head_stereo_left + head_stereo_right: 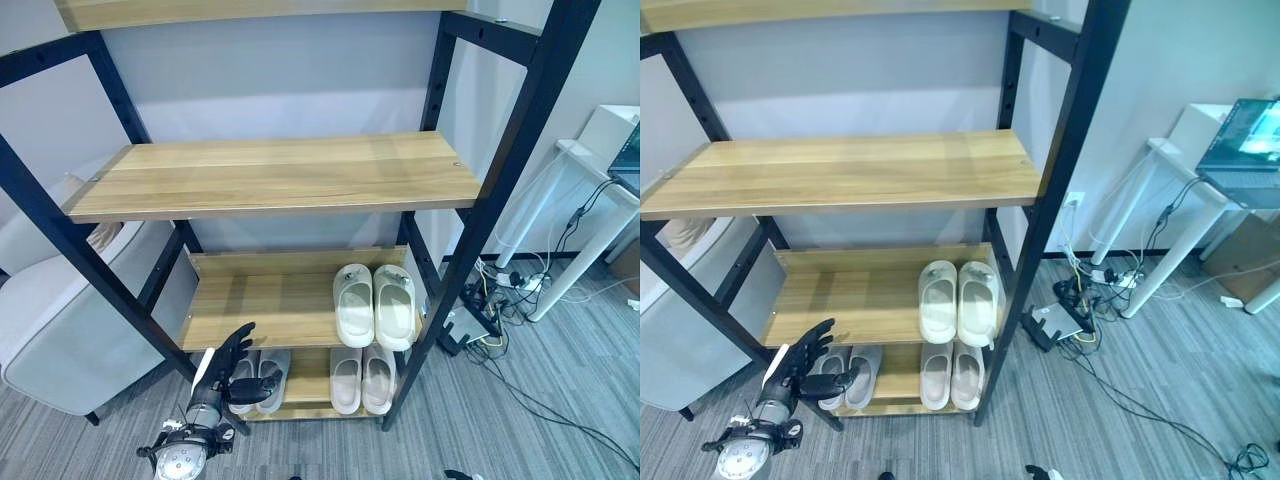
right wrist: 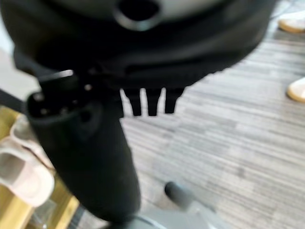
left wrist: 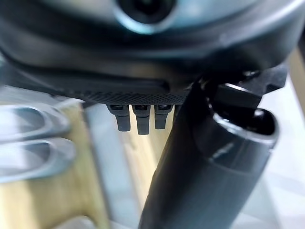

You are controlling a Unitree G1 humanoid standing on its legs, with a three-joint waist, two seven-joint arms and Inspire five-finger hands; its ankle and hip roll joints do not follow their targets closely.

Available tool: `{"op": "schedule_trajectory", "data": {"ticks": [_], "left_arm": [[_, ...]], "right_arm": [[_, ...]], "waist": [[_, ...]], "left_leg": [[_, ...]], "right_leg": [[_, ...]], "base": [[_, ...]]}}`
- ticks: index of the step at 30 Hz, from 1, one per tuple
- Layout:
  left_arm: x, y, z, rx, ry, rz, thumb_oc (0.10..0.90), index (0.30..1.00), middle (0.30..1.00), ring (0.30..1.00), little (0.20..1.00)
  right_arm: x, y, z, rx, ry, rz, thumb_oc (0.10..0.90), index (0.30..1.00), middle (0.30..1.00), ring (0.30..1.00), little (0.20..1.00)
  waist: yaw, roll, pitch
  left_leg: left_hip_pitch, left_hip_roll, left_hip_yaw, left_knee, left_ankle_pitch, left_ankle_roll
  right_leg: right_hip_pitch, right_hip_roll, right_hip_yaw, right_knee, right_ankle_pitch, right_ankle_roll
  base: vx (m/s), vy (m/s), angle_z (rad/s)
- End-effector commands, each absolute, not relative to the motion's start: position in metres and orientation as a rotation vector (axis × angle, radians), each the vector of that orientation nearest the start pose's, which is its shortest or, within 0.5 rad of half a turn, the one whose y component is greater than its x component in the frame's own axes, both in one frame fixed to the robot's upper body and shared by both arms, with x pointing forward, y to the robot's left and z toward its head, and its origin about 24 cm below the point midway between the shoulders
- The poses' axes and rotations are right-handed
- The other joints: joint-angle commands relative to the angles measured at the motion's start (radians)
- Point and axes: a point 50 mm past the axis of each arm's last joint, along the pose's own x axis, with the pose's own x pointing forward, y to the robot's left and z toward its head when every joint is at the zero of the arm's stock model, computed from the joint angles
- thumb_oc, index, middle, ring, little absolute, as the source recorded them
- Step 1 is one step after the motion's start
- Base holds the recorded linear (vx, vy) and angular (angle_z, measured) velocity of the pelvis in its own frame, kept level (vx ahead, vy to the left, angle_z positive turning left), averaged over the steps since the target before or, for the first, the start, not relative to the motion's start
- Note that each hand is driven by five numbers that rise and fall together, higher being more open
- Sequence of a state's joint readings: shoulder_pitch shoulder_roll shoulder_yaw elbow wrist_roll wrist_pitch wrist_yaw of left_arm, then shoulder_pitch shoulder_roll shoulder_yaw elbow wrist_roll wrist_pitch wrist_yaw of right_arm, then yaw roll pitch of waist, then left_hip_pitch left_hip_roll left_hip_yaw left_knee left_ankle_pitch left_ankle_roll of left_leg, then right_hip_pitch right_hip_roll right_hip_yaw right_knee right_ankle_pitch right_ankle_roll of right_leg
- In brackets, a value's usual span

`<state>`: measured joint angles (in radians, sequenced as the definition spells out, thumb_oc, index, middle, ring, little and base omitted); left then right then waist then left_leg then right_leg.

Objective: Arrange the slippers neatly on the shoe rack.

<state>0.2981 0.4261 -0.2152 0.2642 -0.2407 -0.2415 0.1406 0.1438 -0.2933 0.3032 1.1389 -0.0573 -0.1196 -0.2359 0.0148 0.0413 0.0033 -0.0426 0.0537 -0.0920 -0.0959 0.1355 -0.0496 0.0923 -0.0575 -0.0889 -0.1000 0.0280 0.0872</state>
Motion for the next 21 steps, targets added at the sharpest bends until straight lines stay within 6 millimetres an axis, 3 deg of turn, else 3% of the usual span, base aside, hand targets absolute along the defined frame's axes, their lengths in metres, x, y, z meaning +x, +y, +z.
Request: {"op": "schedule_trajectory", "data": {"ticks": [1,2,4,8,11,12,15,16,21], "left_arm": [[0.186,0.240,-0.035,0.190,0.253,0.151,0.800,0.900,0.900,0.900,0.900],[0.186,0.239,-0.035,0.190,0.252,0.151,0.800,0.900,0.900,0.900,0.900],[0.170,0.244,-0.071,0.176,0.433,0.231,0.800,0.900,0.900,0.900,0.900],[0.142,0.242,-0.114,0.110,0.684,0.343,0.800,0.900,0.900,0.900,0.900],[0.134,0.241,-0.126,0.104,0.757,0.375,0.800,0.900,0.900,0.900,0.900],[0.118,0.238,-0.142,0.077,0.881,0.408,0.800,0.900,0.900,0.900,0.900],[0.110,0.238,-0.147,0.085,0.938,0.416,0.800,0.900,0.900,0.900,0.900],[0.097,0.241,-0.153,0.079,1.008,0.442,0.800,0.900,0.900,0.900,0.900],[0.073,0.247,-0.160,0.014,1.118,0.519,0.800,0.900,0.900,0.900,0.900]], "right_arm": [[0.067,-0.242,-0.156,-0.547,1.091,-0.107,0.800,0.900,0.900,0.900,0.900],[0.068,-0.242,-0.156,-0.547,1.090,-0.108,0.800,0.900,0.900,0.900,0.900],[0.068,-0.243,-0.156,-0.541,1.094,-0.125,0.800,0.900,0.900,0.900,0.900],[0.067,-0.246,-0.157,-0.528,1.112,-0.152,0.800,0.900,0.900,0.900,0.900],[0.066,-0.248,-0.157,-0.517,1.124,-0.173,0.800,0.900,0.900,0.900,0.900],[0.059,-0.248,-0.159,-0.496,1.157,-0.186,0.800,0.900,0.900,0.900,0.900],[0.056,-0.248,-0.160,-0.482,1.175,-0.196,0.800,0.900,0.900,0.900,0.900],[0.049,-0.247,-0.162,-0.466,1.202,-0.203,0.800,0.900,0.900,0.900,0.900],[0.040,-0.245,-0.164,-0.433,1.246,-0.206,0.800,0.900,0.900,0.900,0.900]], "waist": [[0.009,-0.039,0.019],[0.009,-0.038,0.020],[0.000,-0.040,0.020],[-0.017,-0.042,0.018],[-0.024,-0.043,0.018],[-0.035,-0.044,0.011],[-0.040,-0.044,0.007],[-0.047,-0.044,0.001],[-0.051,-0.045,-0.008]], "left_leg": [[0.036,-0.038,0.022,0.009,-0.097,0.003],[0.036,-0.038,0.022,0.009,-0.097,0.003],[0.036,-0.035,0.024,0.009,-0.095,0.001],[0.037,-0.033,0.030,0.009,-0.095,0.001],[0.039,-0.033,0.034,0.009,-0.096,0.001],[0.043,-0.033,0.040,0.009,-0.101,0.001],[0.048,-0.032,0.045,0.009,-0.106,0.000],[0.053,-0.032,0.052,0.009,-0.111,0.000],[0.060,-0.030,0.061,0.009,-0.117,0.000]], "right_leg": [[-0.051,0.006,-0.021,0.013,-0.048,0.008],[-0.050,0.006,-0.021,0.013,-0.048,0.008],[-0.052,0.007,-0.020,0.013,-0.049,0.006],[-0.055,0.009,-0.016,0.013,-0.048,0.005],[-0.055,0.010,-0.015,0.013,-0.048,0.005],[-0.055,0.009,-0.008,0.013,-0.048,0.005],[-0.054,0.008,-0.007,0.013,-0.048,0.005],[-0.054,0.008,-0.001,0.013,-0.048,0.006],[-0.051,0.006,0.004,0.013,-0.047,0.008]], "base": [[-0.01,-0.008,0.04],[0.00,0.000,0.00],[0.00,0.000,0.00],[0.00,0.001,0.02],[0.00,0.000,0.00],[0.00,0.000,0.00],[0.03,0.016,-0.04],[0.05,0.020,-0.07],[0.02,0.010,-0.14]]}}
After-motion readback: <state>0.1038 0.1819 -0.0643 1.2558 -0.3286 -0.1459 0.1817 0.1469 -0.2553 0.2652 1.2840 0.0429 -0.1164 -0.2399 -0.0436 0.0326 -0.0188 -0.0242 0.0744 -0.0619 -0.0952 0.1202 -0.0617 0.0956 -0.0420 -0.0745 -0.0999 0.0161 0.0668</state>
